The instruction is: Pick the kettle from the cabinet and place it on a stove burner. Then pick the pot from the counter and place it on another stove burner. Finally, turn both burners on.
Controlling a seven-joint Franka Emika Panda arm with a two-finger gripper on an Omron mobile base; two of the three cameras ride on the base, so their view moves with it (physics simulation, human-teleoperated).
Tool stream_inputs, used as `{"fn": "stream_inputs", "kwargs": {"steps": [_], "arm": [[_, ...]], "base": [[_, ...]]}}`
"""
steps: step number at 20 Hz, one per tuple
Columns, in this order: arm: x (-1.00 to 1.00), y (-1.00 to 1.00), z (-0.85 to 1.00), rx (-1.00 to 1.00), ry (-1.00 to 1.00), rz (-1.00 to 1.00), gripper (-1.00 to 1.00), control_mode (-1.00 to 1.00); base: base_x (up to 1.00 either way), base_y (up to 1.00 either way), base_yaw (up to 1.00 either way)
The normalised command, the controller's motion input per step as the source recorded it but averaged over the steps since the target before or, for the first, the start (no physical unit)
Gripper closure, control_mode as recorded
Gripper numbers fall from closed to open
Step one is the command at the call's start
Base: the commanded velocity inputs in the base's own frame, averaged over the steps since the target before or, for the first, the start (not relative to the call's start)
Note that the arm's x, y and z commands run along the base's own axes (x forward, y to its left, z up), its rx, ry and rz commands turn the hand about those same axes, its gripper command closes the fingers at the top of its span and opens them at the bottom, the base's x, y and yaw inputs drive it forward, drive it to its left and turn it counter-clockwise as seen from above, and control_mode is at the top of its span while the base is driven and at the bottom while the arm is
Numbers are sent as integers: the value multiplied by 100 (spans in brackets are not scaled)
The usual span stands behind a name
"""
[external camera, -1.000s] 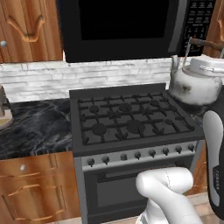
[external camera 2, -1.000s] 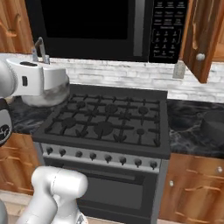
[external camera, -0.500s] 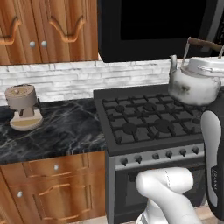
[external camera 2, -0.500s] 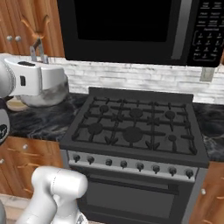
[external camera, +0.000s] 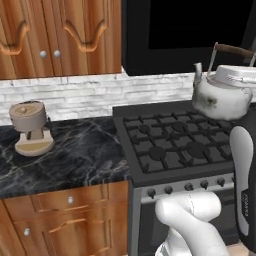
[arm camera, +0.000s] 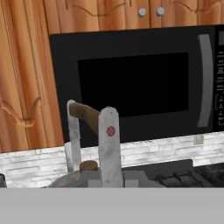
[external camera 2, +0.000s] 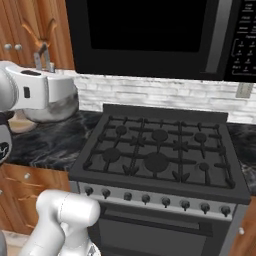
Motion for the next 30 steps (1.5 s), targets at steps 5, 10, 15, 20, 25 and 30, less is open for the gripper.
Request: {"fn": "stream_inputs", "kwargs": {"steps": [5, 10, 15, 20, 25, 30], "arm": [[26, 0, 0, 0, 0, 0, 100, -100], [10, 0, -2, 0, 0, 0, 100, -100], [-2, 0, -21, 0, -2, 0, 100, -100], [0, 0, -38, 0, 0, 0, 100, -100], [-2, 0, -39, 0, 1, 0, 100, -100], [0, 0, -38, 0, 3, 0, 100, -100]], "base": [[7, 0, 0], [0, 0, 0], [0, 0, 0], [0, 0, 0], [0, 0, 0], [0, 0, 0]]}}
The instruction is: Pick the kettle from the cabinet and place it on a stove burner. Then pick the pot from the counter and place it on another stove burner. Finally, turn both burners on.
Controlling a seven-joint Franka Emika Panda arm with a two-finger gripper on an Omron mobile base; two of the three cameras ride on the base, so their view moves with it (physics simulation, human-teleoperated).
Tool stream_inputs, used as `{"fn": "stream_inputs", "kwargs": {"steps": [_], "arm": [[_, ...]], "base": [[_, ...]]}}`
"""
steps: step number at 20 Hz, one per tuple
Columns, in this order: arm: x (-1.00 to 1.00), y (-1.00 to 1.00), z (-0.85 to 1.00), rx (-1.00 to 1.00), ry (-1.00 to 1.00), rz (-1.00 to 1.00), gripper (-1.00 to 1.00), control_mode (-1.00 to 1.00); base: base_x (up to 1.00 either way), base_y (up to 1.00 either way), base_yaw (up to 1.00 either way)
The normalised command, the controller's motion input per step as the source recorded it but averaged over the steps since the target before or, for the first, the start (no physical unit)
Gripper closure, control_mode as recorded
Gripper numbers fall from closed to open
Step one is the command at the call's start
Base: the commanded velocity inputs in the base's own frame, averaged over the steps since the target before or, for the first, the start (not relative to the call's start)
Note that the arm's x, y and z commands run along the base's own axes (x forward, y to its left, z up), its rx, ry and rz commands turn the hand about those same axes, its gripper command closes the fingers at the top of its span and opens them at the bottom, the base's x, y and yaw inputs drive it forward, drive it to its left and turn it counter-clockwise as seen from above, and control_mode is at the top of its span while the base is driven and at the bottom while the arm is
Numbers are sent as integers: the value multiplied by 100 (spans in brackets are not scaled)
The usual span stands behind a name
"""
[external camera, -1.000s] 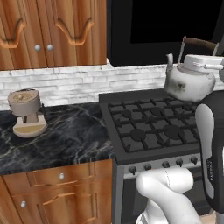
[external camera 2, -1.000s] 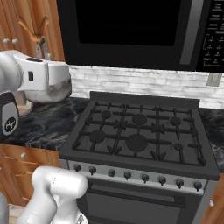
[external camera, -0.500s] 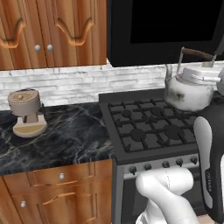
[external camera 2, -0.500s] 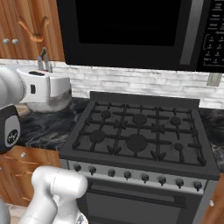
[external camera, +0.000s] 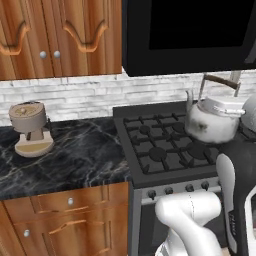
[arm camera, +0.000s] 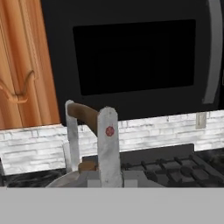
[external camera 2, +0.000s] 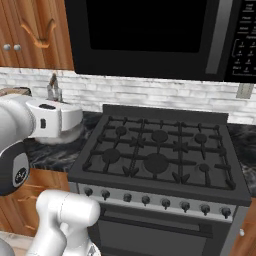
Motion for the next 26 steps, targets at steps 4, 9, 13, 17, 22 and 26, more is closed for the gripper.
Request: {"fn": "stream_inputs", "kwargs": {"steps": [4, 9, 13, 17, 22, 26], "arm": [[0, 0, -38, 0, 2, 0, 100, -100], [2, 0, -38, 0, 1, 0, 100, -100], [4, 0, -43, 0, 0, 0, 100, -100], [1, 0, -46, 0, -1, 0, 100, -100], [18, 0, -31, 0, -14, 2, 100, -100], [17, 0, -33, 0, -17, 3, 100, -100]], "base": [[0, 0, 0], [0, 0, 0], [0, 0, 0], [0, 0, 0], [0, 0, 0], [0, 0, 0]]}}
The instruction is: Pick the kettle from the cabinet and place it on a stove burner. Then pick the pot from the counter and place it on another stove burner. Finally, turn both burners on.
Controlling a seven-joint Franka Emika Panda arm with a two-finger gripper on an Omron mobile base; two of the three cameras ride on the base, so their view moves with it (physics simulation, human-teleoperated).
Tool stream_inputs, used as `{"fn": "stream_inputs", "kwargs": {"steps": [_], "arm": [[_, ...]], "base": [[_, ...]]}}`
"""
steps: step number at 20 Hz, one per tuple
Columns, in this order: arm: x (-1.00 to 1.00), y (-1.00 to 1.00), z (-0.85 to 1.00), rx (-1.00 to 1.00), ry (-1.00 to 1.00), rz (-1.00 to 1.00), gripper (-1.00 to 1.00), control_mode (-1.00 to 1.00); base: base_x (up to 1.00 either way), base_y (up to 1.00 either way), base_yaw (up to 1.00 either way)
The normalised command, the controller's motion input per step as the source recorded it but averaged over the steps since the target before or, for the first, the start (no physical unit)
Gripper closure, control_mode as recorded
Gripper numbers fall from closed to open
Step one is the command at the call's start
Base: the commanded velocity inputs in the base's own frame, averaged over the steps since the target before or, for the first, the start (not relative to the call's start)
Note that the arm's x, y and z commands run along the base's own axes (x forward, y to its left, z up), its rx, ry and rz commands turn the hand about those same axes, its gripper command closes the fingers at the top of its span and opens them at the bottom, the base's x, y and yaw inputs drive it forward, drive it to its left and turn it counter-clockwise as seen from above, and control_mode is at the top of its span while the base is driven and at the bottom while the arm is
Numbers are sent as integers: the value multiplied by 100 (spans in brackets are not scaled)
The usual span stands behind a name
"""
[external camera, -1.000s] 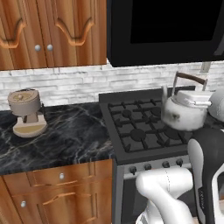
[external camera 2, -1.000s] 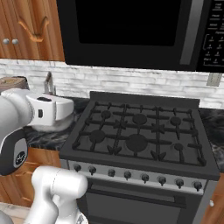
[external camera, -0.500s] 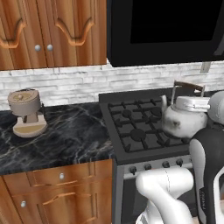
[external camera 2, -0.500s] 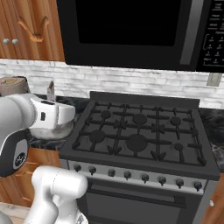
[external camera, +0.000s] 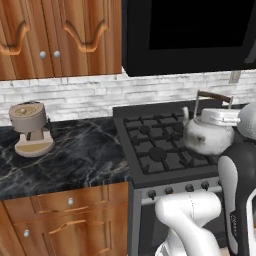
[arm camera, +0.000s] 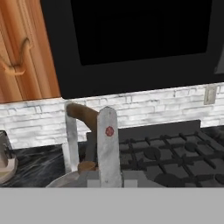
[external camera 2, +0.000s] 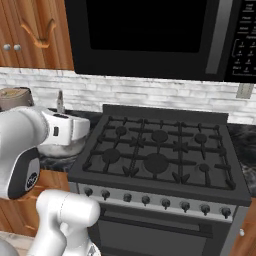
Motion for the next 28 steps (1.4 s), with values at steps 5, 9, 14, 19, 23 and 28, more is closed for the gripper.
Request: {"fn": "stream_inputs", "kwargs": {"steps": [5, 9, 14, 19, 23, 28], "arm": [[21, 0, -43, -4, -7, 1, 100, -100], [31, 0, -49, -1, -9, 2, 100, -100], [25, -1, -44, 0, -18, 3, 100, -100], [26, -2, -32, 0, -20, 4, 100, -100], [27, 0, -31, 0, -16, 4, 100, -100], [24, 0, -29, 0, -17, 5, 100, -100]], "base": [[0, 0, 0], [0, 0, 0], [0, 0, 0], [0, 0, 0], [0, 0, 0], [0, 0, 0]]}}
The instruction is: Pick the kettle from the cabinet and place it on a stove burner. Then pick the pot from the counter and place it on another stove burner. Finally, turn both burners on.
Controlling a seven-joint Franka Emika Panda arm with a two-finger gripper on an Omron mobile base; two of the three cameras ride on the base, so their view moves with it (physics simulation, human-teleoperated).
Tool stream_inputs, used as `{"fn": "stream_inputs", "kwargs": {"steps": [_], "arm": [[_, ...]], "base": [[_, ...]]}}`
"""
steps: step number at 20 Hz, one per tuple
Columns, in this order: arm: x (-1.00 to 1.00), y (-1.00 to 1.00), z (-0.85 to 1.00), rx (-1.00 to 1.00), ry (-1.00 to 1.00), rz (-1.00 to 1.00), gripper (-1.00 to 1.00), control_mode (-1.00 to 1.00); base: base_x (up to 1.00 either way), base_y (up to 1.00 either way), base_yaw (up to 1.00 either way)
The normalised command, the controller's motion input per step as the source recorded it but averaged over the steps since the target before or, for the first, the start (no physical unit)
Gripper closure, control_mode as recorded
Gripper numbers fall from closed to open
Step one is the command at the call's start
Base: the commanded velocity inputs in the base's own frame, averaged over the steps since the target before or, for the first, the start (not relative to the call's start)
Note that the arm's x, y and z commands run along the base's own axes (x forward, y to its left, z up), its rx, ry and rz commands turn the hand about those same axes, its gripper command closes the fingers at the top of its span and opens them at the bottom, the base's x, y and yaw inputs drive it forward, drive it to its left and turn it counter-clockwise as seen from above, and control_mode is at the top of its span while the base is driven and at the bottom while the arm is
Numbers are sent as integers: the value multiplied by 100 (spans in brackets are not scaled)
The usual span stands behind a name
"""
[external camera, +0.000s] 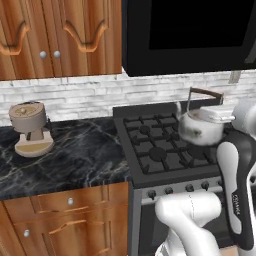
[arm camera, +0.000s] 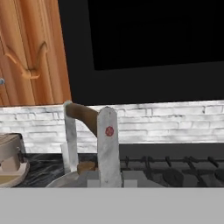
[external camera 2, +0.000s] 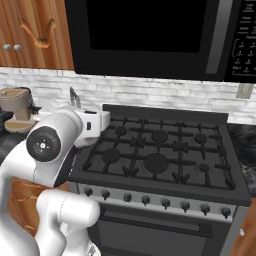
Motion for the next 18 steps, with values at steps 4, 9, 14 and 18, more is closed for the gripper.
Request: {"fn": "stream_inputs", "kwargs": {"steps": [4, 9, 14, 18], "arm": [[18, 0, -33, -2, -11, 3, 100, -100], [25, 0, -33, -5, -1, 1, 100, -100], [37, 0, -35, -1, -5, 3, 100, -100], [36, 0, -28, 0, -10, 3, 100, -100]], "base": [[0, 0, 0], [0, 0, 0], [0, 0, 0], [0, 0, 0]]}}
